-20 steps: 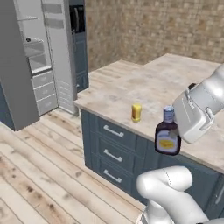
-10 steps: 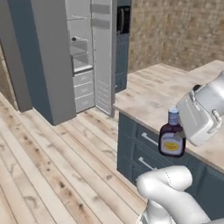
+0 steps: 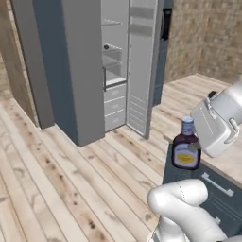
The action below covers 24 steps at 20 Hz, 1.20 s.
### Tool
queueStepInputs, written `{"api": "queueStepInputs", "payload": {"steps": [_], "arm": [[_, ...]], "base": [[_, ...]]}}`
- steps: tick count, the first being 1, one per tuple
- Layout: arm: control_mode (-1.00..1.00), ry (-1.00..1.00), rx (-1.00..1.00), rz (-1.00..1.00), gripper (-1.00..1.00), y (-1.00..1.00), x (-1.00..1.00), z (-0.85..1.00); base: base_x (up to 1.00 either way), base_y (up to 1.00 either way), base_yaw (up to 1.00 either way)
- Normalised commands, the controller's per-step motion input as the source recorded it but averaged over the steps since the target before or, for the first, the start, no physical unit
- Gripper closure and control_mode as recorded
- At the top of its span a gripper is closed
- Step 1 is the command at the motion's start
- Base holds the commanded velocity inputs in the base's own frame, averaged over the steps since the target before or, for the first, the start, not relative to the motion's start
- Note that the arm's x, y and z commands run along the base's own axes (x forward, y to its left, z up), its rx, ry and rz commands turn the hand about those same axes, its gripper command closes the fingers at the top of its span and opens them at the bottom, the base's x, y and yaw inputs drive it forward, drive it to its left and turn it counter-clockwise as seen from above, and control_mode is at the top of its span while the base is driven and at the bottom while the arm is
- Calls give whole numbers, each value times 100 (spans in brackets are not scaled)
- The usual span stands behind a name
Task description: Place the condiment bottle and mustard from the counter to the top shelf of the fridge. If the existing items in the fridge are on the top shelf, move them to other shelves.
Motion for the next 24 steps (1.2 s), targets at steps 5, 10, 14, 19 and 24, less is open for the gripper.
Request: {"api": "queueStepInputs", "payload": {"steps": [5,10,14,19,24], "arm": [[100,0,0,0,100,0,0,0],[100,0,0,0,100,0,0,0],[100,0,0,0,100,0,0,0],[100,0,0,0,100,0,0,0],[100,0,0,0,100,0,0,0]], "base": [[100,2,8],[100,0,3],[100,0,1],[100,0,0],[100,0,0]]}}
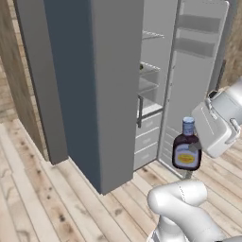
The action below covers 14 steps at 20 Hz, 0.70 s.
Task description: Place the condiment bottle and mustard from the counter to the top shelf of the fridge. If the existing items in the fridge are on the top shelf, move them to other shelves.
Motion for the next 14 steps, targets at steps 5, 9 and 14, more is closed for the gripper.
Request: {"api": "queueStepInputs", "payload": {"steps": [5,9,14], "arm": [[100,0,0,0,100,0,0,0],[100,0,0,0,100,0,0,0],[100,0,0,0,100,0,0,0]], "base": [[100,-9,4],[100,-49,27],[100,-72,38]]}}
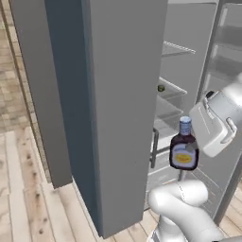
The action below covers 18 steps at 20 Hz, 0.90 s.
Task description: Place the condiment bottle and mustard from the counter to the top shelf of the fridge. If the existing items in the fridge are on the top shelf, move them to other shelves.
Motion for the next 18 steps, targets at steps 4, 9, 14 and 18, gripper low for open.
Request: {"api": "queueStepInputs", "payload": {"steps": [4,9,14,18], "arm": [[100,0,0,0,100,0,0,0],[100,0,0,0,100,0,0,0],[100,0,0,0,100,0,0,0],[100,0,0,0,100,0,0,0]], "base": [[69,-75,28],[25,-42,28],[5,-27,37],[18,-46,32]]}}
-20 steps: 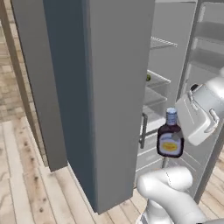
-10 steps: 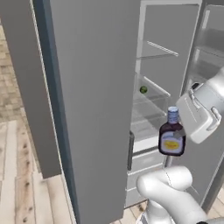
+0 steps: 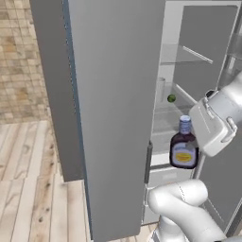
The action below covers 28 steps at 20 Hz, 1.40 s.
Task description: Place the condiment bottle and mustard from the counter to the top shelf of the fridge. If the existing items in the fridge are on the top shelf, move them to other shelves.
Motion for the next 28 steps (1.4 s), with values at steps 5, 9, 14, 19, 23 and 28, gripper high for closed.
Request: {"api": "queueStepInputs", "payload": {"steps": [5,9,14,19,23,28], "arm": [[100,0,0,0,100,0,0,0],[100,0,0,0,100,0,0,0],[100,0,0,0,100,0,0,0],[100,0,0,0,100,0,0,0],[-100,-6,0,0,100,0,0,0],[-100,-34,0,-20,100,0,16,3]], "base": [[12,-25,10],[24,-23,3],[4,-46,0],[6,-25,0],[2,0,0],[0,0,0]]}}
